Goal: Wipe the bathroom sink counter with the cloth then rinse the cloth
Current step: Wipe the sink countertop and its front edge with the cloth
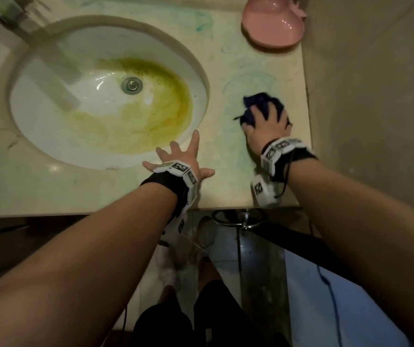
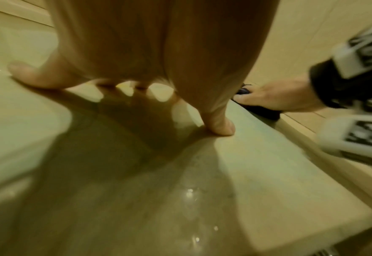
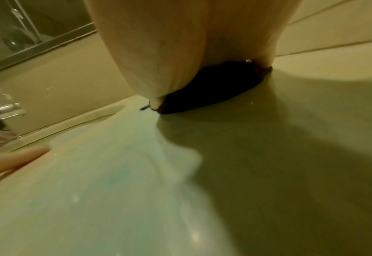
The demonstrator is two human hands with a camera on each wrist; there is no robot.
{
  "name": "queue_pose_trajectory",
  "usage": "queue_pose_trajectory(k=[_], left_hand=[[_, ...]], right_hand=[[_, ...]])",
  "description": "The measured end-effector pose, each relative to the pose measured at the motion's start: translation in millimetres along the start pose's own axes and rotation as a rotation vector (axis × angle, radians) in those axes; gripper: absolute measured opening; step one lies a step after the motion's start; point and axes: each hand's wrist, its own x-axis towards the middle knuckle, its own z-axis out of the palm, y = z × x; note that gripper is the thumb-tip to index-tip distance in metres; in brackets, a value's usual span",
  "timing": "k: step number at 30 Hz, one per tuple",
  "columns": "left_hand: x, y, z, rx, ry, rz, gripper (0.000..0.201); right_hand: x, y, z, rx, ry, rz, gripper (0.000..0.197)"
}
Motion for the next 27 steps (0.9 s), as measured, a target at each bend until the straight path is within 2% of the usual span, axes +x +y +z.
queue_pose_trajectory(k=[2, 4, 7, 10, 14, 17, 21, 24, 27], left_hand=[[1.2, -0.5, 0.9, -0.003, -0.004, -0.001, 0.098], [1.2, -0.7, 0.6, 0.0, -0.005, -0.002, 0.098], [-1.2, 0.8, -0.7, 0.003, 0.0, 0.002, 0.097], [-5.1, 2.0, -1.0, 0.0, -0.004, -0.007, 0.094], [-7.2, 1.0, -0.1, 0.013, -0.001, 0.045, 0.089], [0.3, 3.5, -0.1, 0.067, 0.007, 0.126, 0.088], [17.0, 14.2, -10.1, 0.228, 0.052, 0.255, 0.104], [27.2, 25.7, -23.9, 0.321, 0.046, 0.322, 0.121], [29.8, 34.7, -34.8, 0.39, 0.027, 0.361, 0.134]], right_hand=[[23.0, -21.6, -5.0, -0.003, -0.009, 0.033, 0.058], [28.0, -43.4, -5.6, -0.025, -0.034, 0.002, 0.059], [-5.4, -51.1, 5.7, -0.084, -0.059, -0.119, 0.06], [-45.5, -19.3, 16.7, -0.109, -0.045, -0.168, 0.059], [-23.5, 25.0, -1.1, -0.058, -0.049, 0.005, 0.06], [13.1, 9.5, -11.1, -0.028, -0.05, 0.075, 0.061], [22.1, -21.8, -14.0, -0.045, -0.101, -0.012, 0.062], [-10.1, -6.5, -1.8, -0.075, -0.064, -0.114, 0.06], [-15.3, 18.1, -0.9, -0.059, -0.043, -0.095, 0.059]])
